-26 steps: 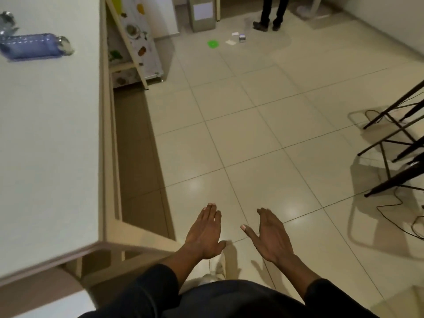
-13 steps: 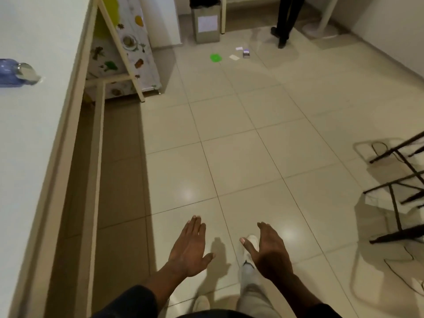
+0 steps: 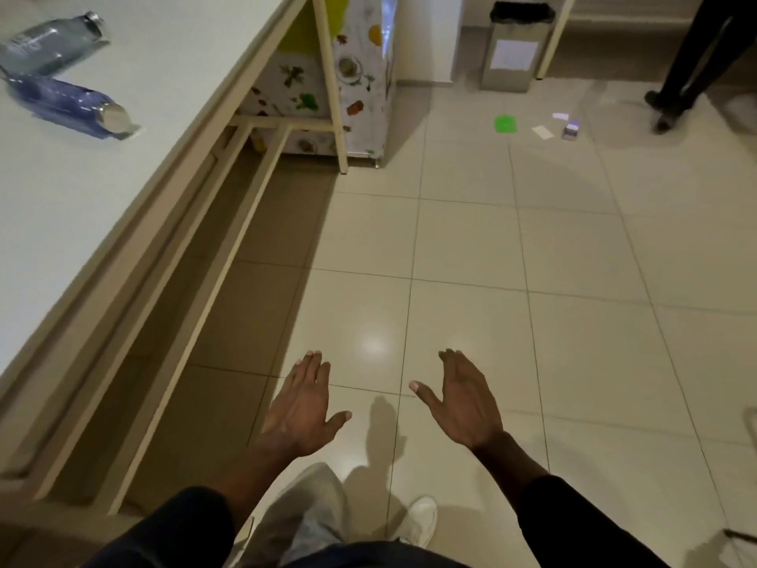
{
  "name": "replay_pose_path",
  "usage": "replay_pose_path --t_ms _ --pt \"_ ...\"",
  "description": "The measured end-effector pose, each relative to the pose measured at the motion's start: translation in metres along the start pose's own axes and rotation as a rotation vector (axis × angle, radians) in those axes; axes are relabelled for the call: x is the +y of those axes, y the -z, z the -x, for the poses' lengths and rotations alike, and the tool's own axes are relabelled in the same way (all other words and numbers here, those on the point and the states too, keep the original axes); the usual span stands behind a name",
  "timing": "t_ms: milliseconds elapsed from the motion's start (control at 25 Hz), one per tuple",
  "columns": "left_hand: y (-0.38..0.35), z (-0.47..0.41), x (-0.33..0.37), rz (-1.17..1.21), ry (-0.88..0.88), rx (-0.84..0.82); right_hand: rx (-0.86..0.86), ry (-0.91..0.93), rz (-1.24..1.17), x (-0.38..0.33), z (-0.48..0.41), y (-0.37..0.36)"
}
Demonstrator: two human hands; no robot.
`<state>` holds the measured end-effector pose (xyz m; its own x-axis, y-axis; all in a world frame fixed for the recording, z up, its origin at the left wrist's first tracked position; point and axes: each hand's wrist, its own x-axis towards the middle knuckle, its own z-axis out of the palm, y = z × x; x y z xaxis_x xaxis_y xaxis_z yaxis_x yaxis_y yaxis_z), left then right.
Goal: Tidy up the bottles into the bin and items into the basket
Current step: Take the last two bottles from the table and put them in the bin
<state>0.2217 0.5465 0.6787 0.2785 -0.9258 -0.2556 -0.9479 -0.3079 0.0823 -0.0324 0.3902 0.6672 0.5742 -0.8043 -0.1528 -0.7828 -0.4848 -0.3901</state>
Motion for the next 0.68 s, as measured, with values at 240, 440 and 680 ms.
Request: replay_pose_path --t_ms 240,440,680 --pt "0.023 -0.071 -0.012 -0.006 0.119 0.031 -0.039 0.132 -0.032 -0.015 -0.12 0.013" --pt "0.05 -0.15 -0.036 0.018 0.161 0.042 -0.059 0.162 -0.066 -0.043 -0.203 0.031" --pt "0.12 -0.25 -0.08 0.158 0.224 0.286 -0.075 0.307 -0.08 -0.099 -0.312 0.077"
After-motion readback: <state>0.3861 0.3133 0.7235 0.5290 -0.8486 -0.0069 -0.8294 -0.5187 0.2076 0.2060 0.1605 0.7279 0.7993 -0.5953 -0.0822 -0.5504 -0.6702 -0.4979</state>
